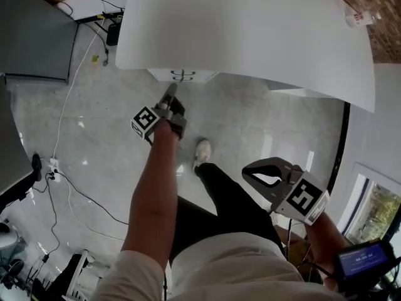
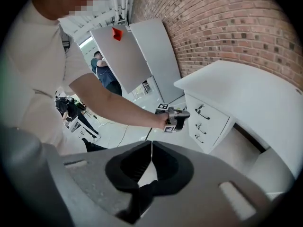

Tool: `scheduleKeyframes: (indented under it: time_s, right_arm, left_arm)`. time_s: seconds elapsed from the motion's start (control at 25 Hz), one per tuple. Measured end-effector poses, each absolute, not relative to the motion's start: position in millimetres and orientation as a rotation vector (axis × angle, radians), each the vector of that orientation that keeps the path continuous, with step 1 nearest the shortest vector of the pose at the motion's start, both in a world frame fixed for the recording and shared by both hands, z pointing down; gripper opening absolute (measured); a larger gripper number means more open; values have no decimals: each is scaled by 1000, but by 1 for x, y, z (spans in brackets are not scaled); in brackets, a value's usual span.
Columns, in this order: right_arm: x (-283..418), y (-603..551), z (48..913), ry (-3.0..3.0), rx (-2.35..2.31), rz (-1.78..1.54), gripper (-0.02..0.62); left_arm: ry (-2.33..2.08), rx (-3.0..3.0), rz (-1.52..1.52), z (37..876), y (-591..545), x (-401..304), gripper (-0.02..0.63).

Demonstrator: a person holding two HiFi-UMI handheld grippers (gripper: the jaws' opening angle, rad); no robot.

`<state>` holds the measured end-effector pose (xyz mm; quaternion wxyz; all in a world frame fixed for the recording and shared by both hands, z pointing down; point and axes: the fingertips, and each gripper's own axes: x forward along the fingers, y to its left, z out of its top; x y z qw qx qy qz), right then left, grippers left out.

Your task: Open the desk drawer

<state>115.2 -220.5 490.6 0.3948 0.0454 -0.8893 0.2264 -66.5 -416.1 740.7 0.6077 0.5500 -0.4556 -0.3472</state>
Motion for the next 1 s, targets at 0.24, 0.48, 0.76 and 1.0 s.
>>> scheduleKeyframes:
  time_s: [0.24,0.48,0.76,1.0]
  right_arm:
    - [141,-220,515,-2222,96,629,6]
    - [144,-214,529,-2199,113,668,6]
    - [152,-216,531,-2216,141,670,6]
    - [150,-215,529,-2233,157,670,6]
  left_arm:
    - [-1104,1257,-825,770,-455,-68,74]
    - [-1094,1254,-870,780,-479,-71,112]
    - [-1107,1231,-846,781,-497,-59,34]
    - [-1089,1260,-823,777,-493,-56,31]
